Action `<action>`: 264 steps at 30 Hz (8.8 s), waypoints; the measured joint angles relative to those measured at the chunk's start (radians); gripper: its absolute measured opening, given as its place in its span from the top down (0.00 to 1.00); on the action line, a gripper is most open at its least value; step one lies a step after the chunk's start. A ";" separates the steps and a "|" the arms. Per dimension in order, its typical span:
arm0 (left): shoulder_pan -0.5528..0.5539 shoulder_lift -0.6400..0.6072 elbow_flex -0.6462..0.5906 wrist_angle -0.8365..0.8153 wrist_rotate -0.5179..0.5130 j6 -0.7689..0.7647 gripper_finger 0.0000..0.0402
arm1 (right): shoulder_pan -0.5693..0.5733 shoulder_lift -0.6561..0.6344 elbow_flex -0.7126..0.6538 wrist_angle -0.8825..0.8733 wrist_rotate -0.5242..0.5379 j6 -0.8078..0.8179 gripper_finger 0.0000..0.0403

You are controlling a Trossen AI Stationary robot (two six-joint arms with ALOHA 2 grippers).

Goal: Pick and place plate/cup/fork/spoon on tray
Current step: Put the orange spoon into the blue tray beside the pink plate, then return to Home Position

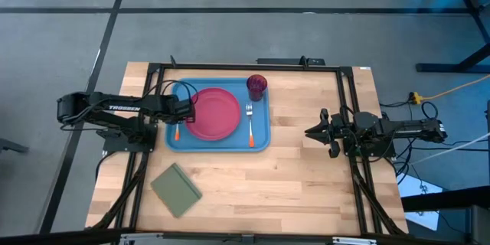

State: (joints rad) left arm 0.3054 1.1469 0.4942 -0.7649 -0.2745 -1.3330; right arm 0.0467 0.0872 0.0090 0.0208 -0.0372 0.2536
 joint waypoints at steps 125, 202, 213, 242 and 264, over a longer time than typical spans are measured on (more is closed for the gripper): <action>-0.233 -1.121 -0.486 0.775 0.274 1.210 0.88 | 0.000 0.000 0.000 0.000 0.000 0.000 0.84; -0.233 -1.122 -0.486 0.777 0.253 1.212 0.86 | -0.046 -0.084 0.000 0.000 0.010 0.000 0.84; -0.233 -1.122 -0.486 0.777 0.253 1.212 0.86 | -0.047 -0.084 0.000 0.000 0.010 0.000 0.84; -0.233 -1.122 -0.486 0.777 0.253 1.212 0.86 | -0.046 -0.084 0.000 0.000 0.010 0.000 0.84; -0.233 -1.122 -0.486 0.777 0.253 1.212 0.86 | -0.046 -0.084 0.000 0.000 0.010 0.000 0.84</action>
State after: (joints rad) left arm 0.0719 0.0250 0.0078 0.0120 -0.0216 -0.1207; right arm 0.0006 0.0036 0.0086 0.0205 -0.0275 0.2536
